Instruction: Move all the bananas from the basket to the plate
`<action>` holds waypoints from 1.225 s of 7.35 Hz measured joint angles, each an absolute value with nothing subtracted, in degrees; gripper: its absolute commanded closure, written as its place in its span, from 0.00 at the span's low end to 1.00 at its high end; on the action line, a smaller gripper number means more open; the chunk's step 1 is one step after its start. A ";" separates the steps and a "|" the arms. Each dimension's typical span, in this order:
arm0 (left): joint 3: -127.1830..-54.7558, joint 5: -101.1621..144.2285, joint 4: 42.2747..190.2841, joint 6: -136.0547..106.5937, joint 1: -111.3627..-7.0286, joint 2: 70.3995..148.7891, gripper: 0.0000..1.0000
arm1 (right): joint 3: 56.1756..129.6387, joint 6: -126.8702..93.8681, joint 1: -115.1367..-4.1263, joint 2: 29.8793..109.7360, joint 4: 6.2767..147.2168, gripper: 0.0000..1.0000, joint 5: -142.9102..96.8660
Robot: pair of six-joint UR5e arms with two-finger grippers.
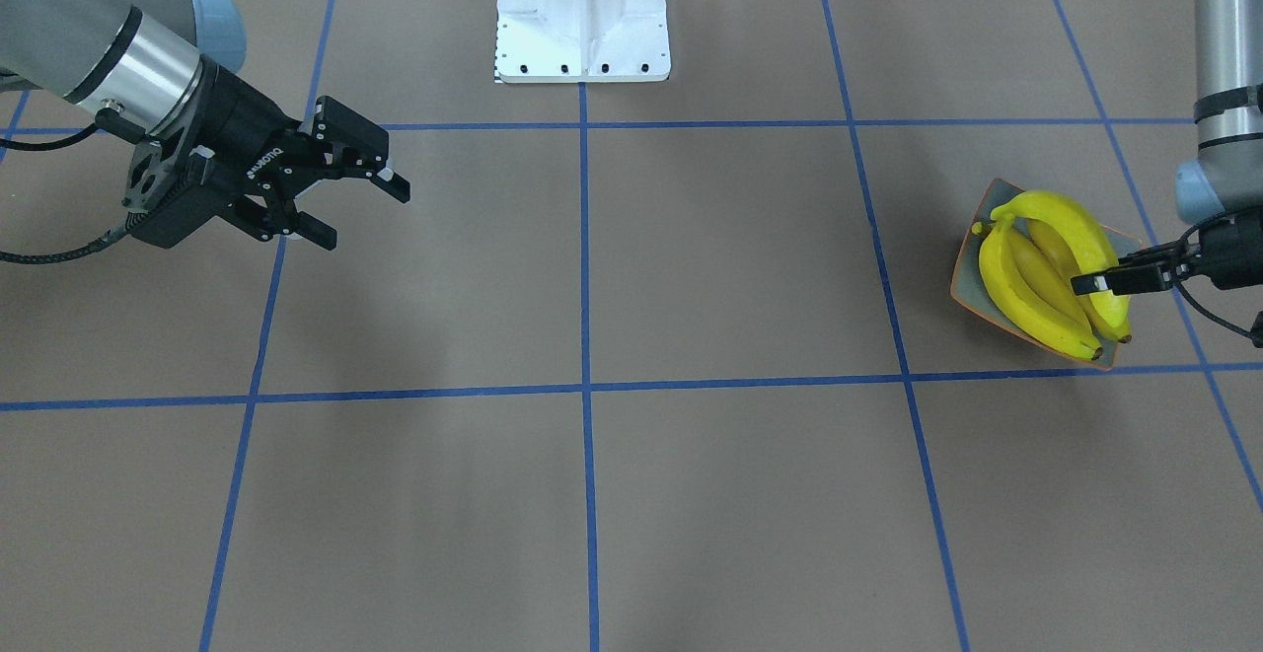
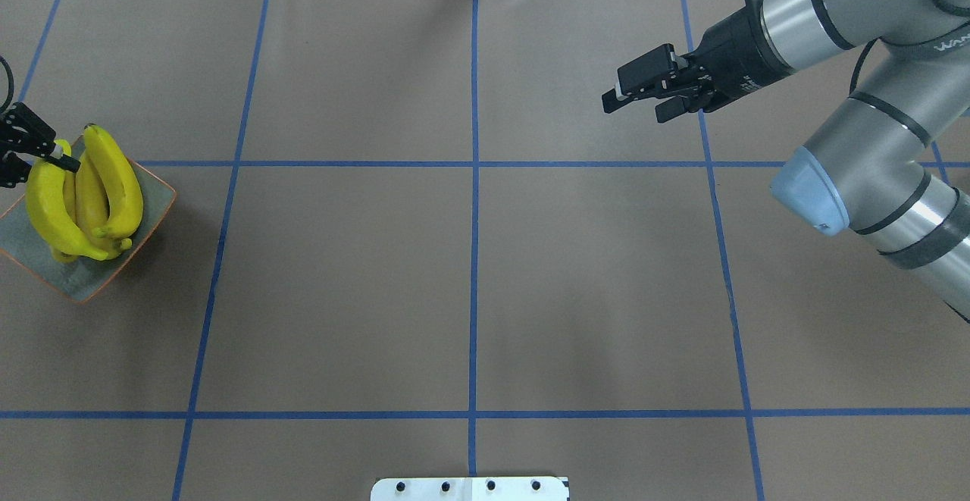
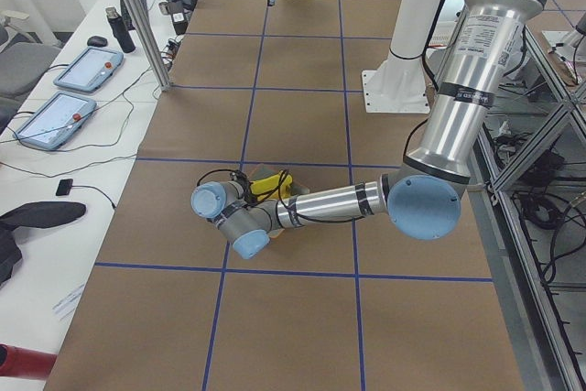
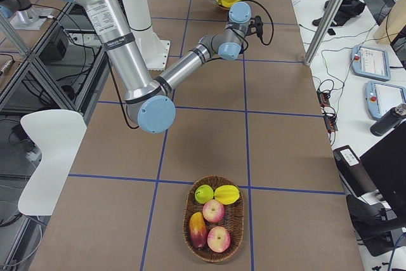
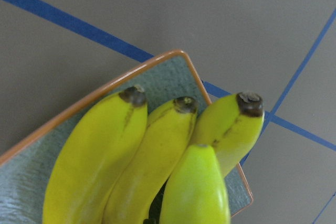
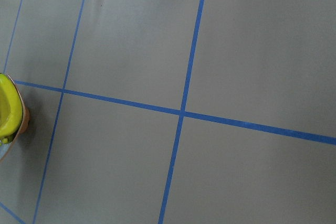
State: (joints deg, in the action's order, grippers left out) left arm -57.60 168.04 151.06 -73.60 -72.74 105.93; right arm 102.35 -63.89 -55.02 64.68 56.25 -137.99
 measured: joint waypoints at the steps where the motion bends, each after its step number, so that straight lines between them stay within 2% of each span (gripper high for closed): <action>1: -57.50 167.77 151.08 -73.46 -72.76 105.92 0.38 | 102.27 -63.90 -55.02 64.68 56.25 0.02 -137.99; 2: -57.34 167.56 151.06 -72.95 -72.76 105.91 0.14 | 102.14 -63.88 -55.02 64.69 56.25 0.02 -137.99; 3: -57.19 167.27 151.05 -72.33 -72.73 105.92 0.04 | 102.06 -63.84 -55.02 64.69 56.25 0.02 -137.99; 9: -58.18 167.33 150.91 -72.64 -76.96 106.09 0.01 | 102.25 -63.90 -54.80 64.53 56.25 0.02 -137.43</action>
State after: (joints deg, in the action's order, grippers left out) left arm -58.18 167.33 150.91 -72.64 -76.96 106.09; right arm 102.25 -63.90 -54.80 64.53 56.25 -137.43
